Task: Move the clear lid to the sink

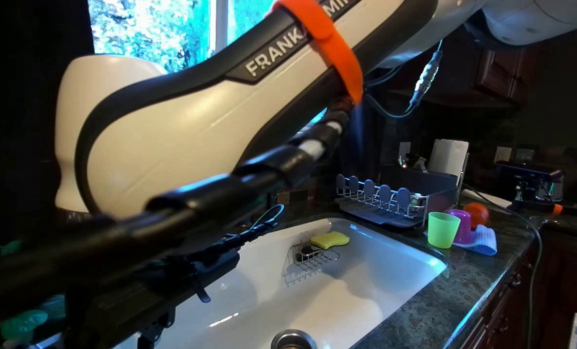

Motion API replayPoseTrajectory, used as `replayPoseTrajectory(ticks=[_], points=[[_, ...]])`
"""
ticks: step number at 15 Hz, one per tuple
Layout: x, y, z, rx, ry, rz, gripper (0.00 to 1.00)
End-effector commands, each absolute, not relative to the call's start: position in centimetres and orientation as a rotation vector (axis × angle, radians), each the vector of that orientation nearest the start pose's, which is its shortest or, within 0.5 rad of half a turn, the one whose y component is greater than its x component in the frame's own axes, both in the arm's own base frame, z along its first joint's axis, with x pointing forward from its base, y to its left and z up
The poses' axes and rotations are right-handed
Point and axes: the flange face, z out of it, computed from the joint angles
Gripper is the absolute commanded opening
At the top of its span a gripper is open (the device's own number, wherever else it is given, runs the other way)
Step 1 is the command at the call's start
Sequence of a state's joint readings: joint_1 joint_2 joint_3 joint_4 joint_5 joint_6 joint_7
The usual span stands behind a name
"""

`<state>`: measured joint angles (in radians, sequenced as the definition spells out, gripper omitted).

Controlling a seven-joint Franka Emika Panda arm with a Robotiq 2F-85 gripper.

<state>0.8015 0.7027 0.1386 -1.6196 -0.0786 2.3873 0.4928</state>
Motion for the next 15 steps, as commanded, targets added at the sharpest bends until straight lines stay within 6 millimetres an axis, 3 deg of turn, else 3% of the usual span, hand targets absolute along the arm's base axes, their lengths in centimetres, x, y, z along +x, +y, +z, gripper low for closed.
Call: replayPoseTrajectory(ticks=[1,2,4,5,6,7,10,12,15], points=[[42.8,56.2,21.3,-2.950,-0.675,-0.156,0.85],[43.1,56.3,21.1,-2.937,-0.666,-0.175,0.91],[43.5,56.5,20.7,-2.917,-0.652,-0.216,0.91],[43.8,56.5,20.6,-2.910,-0.646,-0.235,0.86],[43.9,56.6,20.4,-2.903,-0.645,-0.251,0.66],[44.0,56.7,20.4,-2.894,-0.643,-0.267,0.64],[44.3,56.6,20.5,-2.893,-0.624,-0.289,0.43],[44.3,56.6,20.5,-2.894,-0.611,-0.296,0.39],[44.7,56.1,20.5,-2.899,-0.574,-0.306,0.19]])
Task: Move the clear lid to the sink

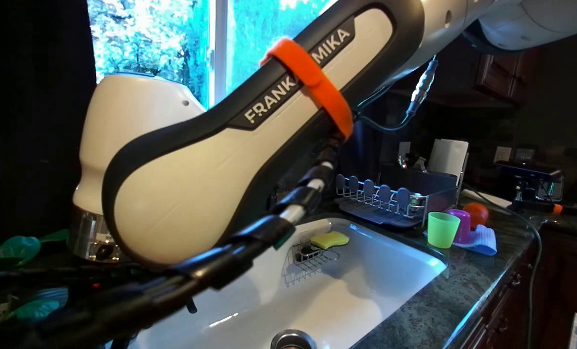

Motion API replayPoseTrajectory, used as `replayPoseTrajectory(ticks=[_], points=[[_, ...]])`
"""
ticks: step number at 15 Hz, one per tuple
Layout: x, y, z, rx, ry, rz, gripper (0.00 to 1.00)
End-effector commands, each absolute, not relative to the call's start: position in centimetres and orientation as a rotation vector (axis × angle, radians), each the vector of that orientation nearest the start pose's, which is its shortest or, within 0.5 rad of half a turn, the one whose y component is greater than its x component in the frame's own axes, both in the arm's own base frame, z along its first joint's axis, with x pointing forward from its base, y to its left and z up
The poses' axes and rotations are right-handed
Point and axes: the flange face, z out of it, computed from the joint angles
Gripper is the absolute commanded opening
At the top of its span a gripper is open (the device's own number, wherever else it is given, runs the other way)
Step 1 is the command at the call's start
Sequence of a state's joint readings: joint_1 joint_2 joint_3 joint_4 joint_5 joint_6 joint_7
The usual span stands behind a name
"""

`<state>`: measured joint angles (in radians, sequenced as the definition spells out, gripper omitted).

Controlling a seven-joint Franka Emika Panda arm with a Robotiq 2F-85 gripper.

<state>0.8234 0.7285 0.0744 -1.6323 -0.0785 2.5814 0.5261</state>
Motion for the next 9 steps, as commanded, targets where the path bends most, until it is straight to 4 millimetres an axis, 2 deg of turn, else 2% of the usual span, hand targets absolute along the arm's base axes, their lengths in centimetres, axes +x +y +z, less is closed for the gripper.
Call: replayPoseTrajectory(ticks=[1,2,5,7,8,9], points=[[44.8,56.0,20.5,-2.900,-0.558,-0.306,0.12],[44.9,56.0,20.5,-2.896,-0.547,-0.300,0.03],[44.3,56.3,21.0,-2.894,-0.547,-0.300,0.05],[43.9,56.5,21.5,-2.889,-0.578,-0.303,0.00],[43.6,56.6,21.7,-2.878,-0.605,-0.305,0.03],[43.3,56.8,21.9,-2.873,-0.635,-0.311,0.00]])
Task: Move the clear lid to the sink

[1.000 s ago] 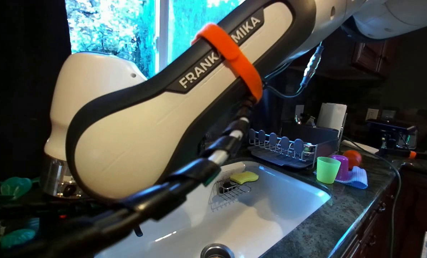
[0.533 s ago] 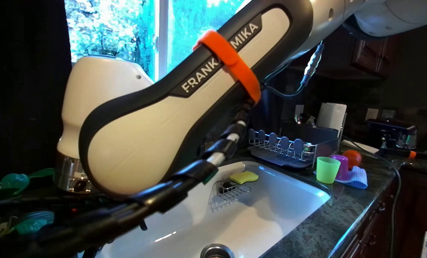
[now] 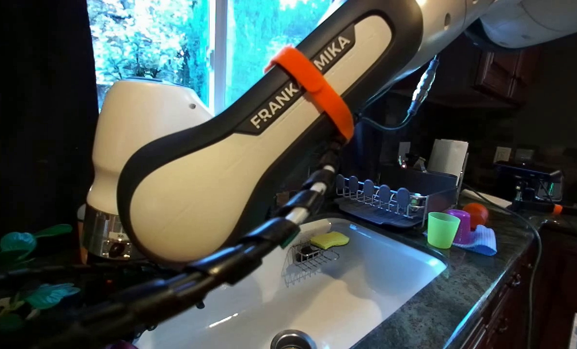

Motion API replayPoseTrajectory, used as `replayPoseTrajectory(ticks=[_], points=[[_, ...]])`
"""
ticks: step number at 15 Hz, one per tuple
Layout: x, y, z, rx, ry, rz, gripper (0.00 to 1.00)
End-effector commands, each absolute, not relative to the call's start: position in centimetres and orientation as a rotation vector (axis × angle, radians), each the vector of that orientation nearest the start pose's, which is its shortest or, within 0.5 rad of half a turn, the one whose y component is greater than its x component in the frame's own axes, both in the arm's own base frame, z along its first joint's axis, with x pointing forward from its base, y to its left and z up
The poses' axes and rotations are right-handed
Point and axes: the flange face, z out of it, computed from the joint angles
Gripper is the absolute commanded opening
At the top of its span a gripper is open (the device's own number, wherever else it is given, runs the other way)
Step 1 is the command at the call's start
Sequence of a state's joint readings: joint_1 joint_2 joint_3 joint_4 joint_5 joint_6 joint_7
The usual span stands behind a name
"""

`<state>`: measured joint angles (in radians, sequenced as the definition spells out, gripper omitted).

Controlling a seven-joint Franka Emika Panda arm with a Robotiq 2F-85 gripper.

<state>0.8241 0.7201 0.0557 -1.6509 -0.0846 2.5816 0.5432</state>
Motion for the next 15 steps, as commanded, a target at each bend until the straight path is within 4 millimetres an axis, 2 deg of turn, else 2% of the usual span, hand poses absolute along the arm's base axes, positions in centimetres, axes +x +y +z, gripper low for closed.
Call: replayPoseTrajectory(ticks=[1,2,4,6,9,13,15], points=[[43.1,57.0,22.2,-2.872,-0.662,-0.326,0.00],[42.8,57.2,22.5,-2.864,-0.691,-0.330,0.00],[41.7,58.7,23.3,-2.820,-0.742,-0.337,0.25],[40.0,60.4,24.0,-2.779,-0.800,-0.331,0.38],[38.5,61.8,24.5,-2.748,-0.843,-0.311,0.61],[38.0,61.9,24.6,-2.781,-0.813,-0.271,0.92],[38.3,61.2,24.4,-2.845,-0.802,-0.231,1.00]])
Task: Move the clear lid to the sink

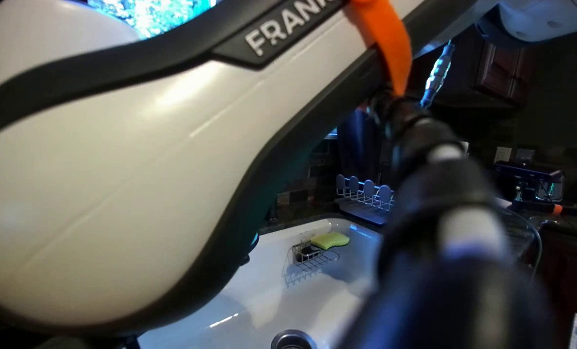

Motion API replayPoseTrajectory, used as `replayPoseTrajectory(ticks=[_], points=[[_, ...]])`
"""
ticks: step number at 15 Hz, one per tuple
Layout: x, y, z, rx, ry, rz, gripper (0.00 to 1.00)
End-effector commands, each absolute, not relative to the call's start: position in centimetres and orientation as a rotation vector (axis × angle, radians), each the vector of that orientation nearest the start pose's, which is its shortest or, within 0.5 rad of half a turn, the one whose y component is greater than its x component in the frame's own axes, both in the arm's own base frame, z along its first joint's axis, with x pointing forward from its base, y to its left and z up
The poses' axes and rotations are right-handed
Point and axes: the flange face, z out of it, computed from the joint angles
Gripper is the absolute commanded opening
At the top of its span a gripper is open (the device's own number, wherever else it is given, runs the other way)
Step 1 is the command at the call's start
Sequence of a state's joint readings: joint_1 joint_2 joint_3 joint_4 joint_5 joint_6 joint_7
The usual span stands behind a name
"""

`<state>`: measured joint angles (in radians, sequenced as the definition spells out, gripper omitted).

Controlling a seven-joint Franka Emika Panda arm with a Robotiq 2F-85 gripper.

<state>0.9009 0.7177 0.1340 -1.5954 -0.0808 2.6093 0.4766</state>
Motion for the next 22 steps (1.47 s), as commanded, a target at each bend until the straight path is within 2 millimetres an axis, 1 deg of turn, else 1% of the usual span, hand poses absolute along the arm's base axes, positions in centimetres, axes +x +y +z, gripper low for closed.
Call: replayPoseTrajectory(ticks=[1,3,5,6,11,13,18,22], points=[[38.3,60.8,24.2,-2.881,-0.804,-0.205,1.00],[38.4,60.7,24.2,-2.915,-0.826,-0.215,1.00],[38.8,60.9,24.5,-2.902,-0.870,-0.280,1.00],[39.1,60.6,24.1,-2.883,-0.850,-0.243,1.00],[39.1,60.8,24.3,-2.884,-0.873,-0.268,1.00],[39.4,60.9,23.8,-2.917,-0.843,-0.258,1.00],[39.9,61.2,22.8,-2.917,-0.833,-0.235,1.00],[40.2,61.6,21.9,-2.926,-0.825,-0.228,0.90]])
